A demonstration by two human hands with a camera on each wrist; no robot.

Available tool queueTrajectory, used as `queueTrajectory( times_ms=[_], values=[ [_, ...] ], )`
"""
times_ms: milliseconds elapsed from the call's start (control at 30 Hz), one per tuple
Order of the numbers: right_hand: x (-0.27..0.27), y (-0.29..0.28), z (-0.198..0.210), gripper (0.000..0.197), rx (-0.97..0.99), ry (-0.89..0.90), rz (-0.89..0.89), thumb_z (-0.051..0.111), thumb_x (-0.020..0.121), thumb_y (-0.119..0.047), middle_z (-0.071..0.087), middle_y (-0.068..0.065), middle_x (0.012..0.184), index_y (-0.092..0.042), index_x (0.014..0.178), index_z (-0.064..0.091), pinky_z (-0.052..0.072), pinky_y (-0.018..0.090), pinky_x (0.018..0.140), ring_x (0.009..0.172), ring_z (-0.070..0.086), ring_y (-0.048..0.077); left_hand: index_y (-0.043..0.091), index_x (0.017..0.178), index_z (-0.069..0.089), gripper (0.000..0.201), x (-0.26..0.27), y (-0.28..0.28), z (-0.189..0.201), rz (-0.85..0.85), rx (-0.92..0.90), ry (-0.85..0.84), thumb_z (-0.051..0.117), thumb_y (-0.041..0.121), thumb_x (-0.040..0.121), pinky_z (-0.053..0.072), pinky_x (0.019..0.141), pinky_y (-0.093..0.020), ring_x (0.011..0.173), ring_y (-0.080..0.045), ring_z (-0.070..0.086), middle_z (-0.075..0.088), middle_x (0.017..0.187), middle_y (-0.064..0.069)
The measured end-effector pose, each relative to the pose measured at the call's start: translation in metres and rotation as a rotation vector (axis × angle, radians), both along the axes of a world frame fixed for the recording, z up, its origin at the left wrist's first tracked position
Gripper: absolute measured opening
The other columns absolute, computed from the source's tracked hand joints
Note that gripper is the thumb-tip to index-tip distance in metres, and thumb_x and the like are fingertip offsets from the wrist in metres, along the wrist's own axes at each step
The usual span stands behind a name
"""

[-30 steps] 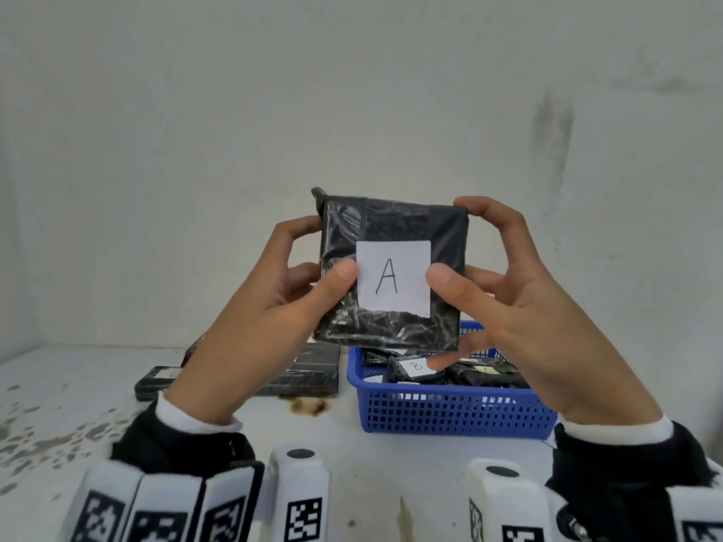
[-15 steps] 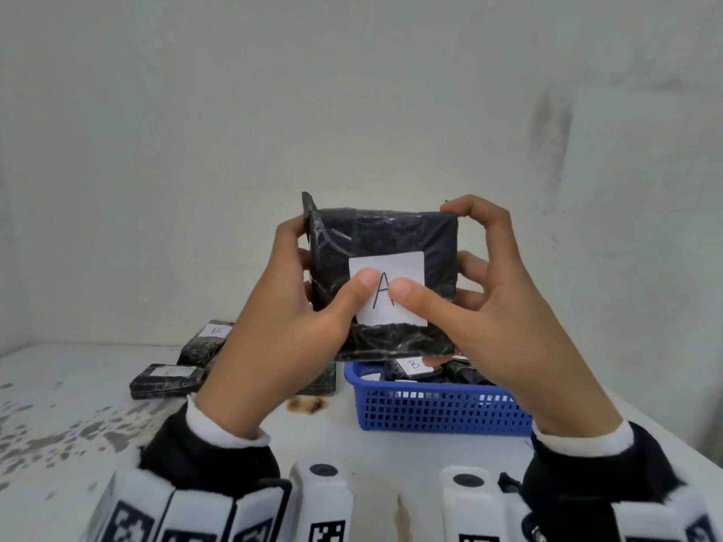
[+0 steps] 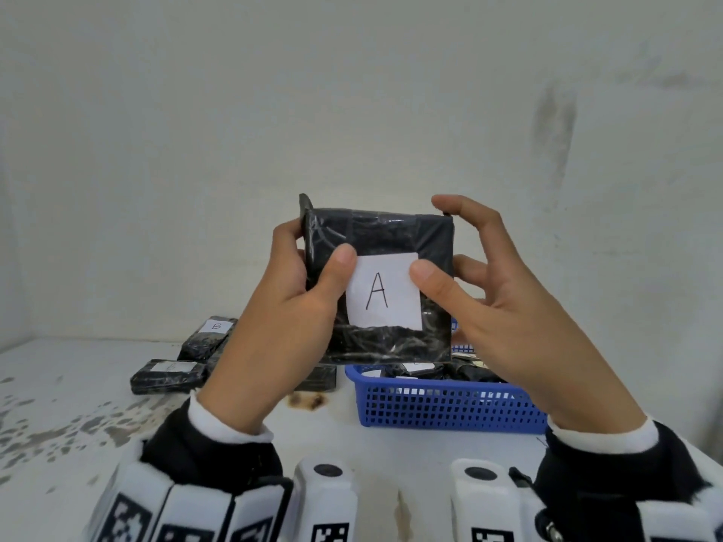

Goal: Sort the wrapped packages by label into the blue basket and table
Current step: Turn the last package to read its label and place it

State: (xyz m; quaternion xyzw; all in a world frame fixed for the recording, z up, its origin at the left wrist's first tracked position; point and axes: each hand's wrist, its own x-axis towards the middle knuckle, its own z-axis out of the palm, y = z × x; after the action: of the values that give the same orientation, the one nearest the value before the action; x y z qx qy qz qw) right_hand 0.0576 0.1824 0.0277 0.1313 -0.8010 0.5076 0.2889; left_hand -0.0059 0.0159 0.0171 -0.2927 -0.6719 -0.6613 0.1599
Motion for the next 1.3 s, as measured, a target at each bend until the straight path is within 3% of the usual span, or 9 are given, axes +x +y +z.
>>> queueTrajectory(
  times_ms=[133, 367, 533, 733, 833, 900, 967, 1100, 1300],
  values=[
    [0.0, 0.0, 0.0, 0.043, 0.045, 0.032, -0.042, 0.058, 0.089, -0.05, 0.076, -0.011, 0.099, -0.059, 0.129, 0.045, 0.062, 0.04, 0.078, 0.087, 0.072, 0.033, 0.035, 0.112, 0.048, 0.02, 0.003, 0.003, 0.0, 0.029, -0.016, 0.003, 0.044, 0.045, 0.095, 0.047, 0.073, -0.025, 0.077, 0.009, 0.063, 0.067, 0.083, 0.029],
    [-0.001, -0.005, -0.001, 0.023, -0.091, 0.097, -0.034, 0.063, 0.09, -0.041, 0.07, 0.028, 0.086, -0.046, 0.112, 0.068, 0.059, 0.057, 0.072, 0.079, 0.065, 0.049, 0.03, 0.099, 0.056, 0.033, 0.004, 0.004, 0.0, 0.095, 0.057, -0.018, 0.038, 0.057, 0.094, 0.044, 0.074, -0.028, 0.075, 0.009, 0.061, 0.065, 0.078, 0.027],
    [-0.002, -0.006, -0.002, 0.017, -0.105, 0.156, -0.073, 0.066, 0.086, -0.044, 0.075, -0.001, 0.079, -0.036, 0.098, 0.075, 0.061, 0.04, 0.062, 0.063, 0.067, 0.015, 0.031, 0.104, 0.057, 0.038, 0.005, 0.006, 0.0, 0.072, 0.051, -0.039, 0.038, 0.061, 0.091, 0.045, 0.077, -0.029, 0.079, 0.011, 0.061, 0.066, 0.085, 0.028],
    [-0.004, -0.01, -0.005, 0.02, -0.102, 0.183, -0.116, 0.071, 0.081, -0.048, 0.075, 0.003, 0.082, -0.035, 0.096, 0.075, 0.06, 0.052, 0.063, 0.07, 0.067, 0.038, 0.029, 0.102, 0.056, 0.047, 0.007, 0.008, 0.0, 0.039, 0.073, -0.016, 0.048, 0.067, 0.076, 0.05, 0.079, -0.03, 0.083, 0.001, 0.066, 0.068, 0.088, 0.016],
    [-0.002, -0.011, -0.004, 0.022, -0.057, 0.152, -0.109, 0.075, 0.079, -0.043, 0.074, 0.001, 0.082, -0.034, 0.1, 0.072, 0.059, 0.029, 0.059, 0.062, 0.067, 0.014, 0.029, 0.104, 0.056, 0.048, 0.008, 0.007, 0.0, 0.035, 0.087, 0.001, 0.055, 0.065, 0.071, 0.053, 0.079, -0.031, 0.083, -0.001, 0.068, 0.07, 0.088, 0.016],
    [-0.002, -0.01, -0.004, 0.026, 0.0, 0.152, -0.137, 0.076, 0.08, -0.043, 0.072, -0.005, 0.081, -0.036, 0.104, 0.068, 0.048, 0.012, 0.054, 0.054, 0.056, 0.003, 0.03, 0.105, 0.055, 0.048, 0.008, 0.008, 0.0, 0.035, 0.083, 0.019, 0.058, 0.062, 0.069, 0.055, 0.076, -0.031, 0.081, 0.0, 0.068, 0.07, 0.085, 0.019],
    [-0.003, -0.008, -0.005, 0.039, 0.011, 0.146, -0.175, 0.074, 0.08, -0.048, 0.071, -0.012, 0.086, -0.041, 0.116, 0.063, 0.043, 0.009, 0.052, 0.048, 0.051, 0.004, 0.031, 0.107, 0.054, 0.047, 0.008, 0.009, 0.0, 0.027, 0.071, 0.035, 0.059, 0.059, 0.07, 0.055, 0.074, -0.024, 0.081, 0.003, 0.068, 0.07, 0.088, 0.02],
    [-0.003, -0.004, -0.004, 0.057, -0.035, 0.099, -0.184, 0.076, 0.075, -0.048, 0.068, -0.02, 0.11, -0.049, 0.128, 0.055, 0.049, 0.013, 0.055, 0.054, 0.068, 0.012, 0.048, 0.111, 0.051, 0.044, 0.009, 0.004, 0.002, 0.085, -0.046, 0.083, 0.056, 0.062, 0.07, 0.045, 0.065, -0.007, 0.086, 0.016, 0.061, 0.065, 0.092, 0.033],
    [-0.001, 0.001, 0.0, 0.036, -0.099, 0.117, -0.051, 0.068, 0.074, -0.049, 0.073, -0.008, 0.106, -0.035, 0.107, 0.07, 0.057, 0.026, 0.058, 0.059, 0.072, 0.024, 0.051, 0.117, 0.046, 0.036, 0.005, 0.003, 0.001, -0.023, -0.03, 0.059, 0.048, 0.064, 0.084, 0.043, 0.101, -0.033, 0.101, 0.014, 0.059, 0.062, 0.107, 0.035]
  ],
)
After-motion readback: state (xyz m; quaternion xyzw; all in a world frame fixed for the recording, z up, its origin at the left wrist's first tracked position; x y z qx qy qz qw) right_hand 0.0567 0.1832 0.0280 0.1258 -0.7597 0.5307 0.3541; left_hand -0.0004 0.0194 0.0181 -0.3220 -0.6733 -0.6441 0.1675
